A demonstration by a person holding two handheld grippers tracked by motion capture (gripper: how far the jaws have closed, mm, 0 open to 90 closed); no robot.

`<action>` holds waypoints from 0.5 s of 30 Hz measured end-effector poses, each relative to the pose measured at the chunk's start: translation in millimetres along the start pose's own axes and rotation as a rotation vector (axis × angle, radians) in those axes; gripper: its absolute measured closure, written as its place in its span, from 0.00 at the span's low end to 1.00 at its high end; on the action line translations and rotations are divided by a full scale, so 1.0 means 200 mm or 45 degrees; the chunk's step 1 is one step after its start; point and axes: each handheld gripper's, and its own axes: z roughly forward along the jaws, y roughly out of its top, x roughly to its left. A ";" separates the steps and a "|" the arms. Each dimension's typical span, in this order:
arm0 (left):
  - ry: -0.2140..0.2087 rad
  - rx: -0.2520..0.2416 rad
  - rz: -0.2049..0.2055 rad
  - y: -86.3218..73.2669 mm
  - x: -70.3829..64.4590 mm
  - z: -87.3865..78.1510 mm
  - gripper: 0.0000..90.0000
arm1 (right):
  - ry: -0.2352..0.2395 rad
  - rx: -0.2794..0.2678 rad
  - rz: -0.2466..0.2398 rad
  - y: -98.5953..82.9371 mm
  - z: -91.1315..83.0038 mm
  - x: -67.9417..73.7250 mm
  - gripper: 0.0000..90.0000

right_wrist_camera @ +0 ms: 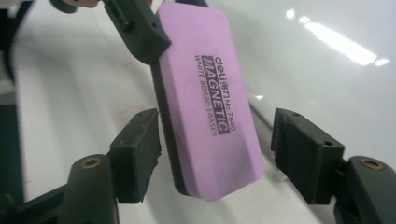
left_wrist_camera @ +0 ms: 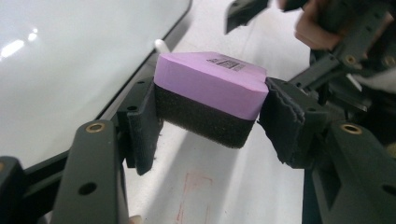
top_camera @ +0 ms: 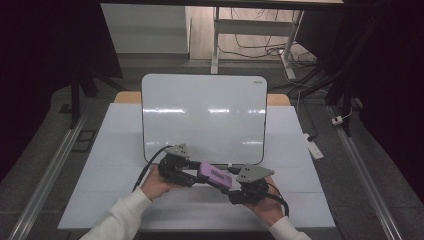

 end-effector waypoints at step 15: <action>-0.031 -0.034 -0.170 0.00 -0.01 0.03 0.44 | -0.283 0.087 -0.272 0.01 0.09 0.15 0.51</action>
